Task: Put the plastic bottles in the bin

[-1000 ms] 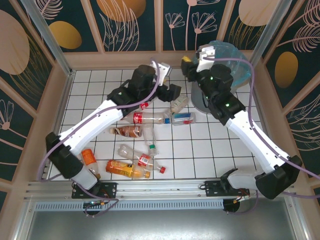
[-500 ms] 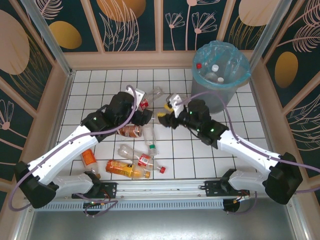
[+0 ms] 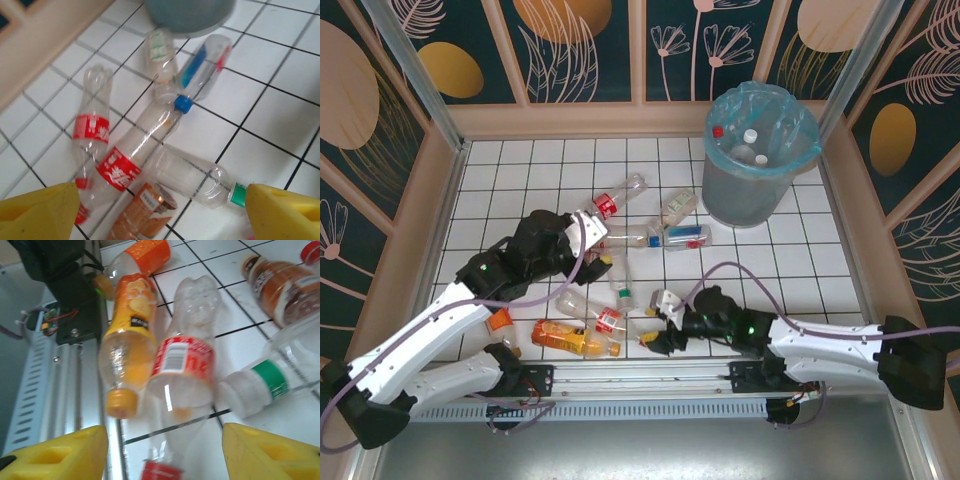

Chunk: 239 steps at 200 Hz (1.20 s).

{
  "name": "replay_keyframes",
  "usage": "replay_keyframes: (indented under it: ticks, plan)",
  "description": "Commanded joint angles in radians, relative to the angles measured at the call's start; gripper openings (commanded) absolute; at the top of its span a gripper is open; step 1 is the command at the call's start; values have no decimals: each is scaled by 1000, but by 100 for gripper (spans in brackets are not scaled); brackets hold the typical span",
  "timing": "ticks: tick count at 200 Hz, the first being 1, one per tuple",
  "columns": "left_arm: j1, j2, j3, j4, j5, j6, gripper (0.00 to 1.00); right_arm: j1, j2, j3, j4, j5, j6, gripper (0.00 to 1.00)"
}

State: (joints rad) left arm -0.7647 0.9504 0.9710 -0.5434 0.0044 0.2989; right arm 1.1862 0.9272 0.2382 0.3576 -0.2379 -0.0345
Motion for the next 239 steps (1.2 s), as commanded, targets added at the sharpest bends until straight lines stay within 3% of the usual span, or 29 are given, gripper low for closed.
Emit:
replay_keyframes:
  ticks: [1, 32, 78, 239]
  plan:
    - [-2, -42, -39, -29, 151, 315, 89, 84, -30, -40, 159, 147, 126, 63]
    - [-3, -41, -66, -47, 241, 494, 90, 203, -4, -91, 163, 273, 165, 64]
    - [-19, -7, -98, -4, 229, 554, 90, 234, 63, -131, 224, 395, 188, 64]
    - [-34, -12, -112, 0, 190, 511, 89, 234, 356, -47, 293, 361, 180, 62]
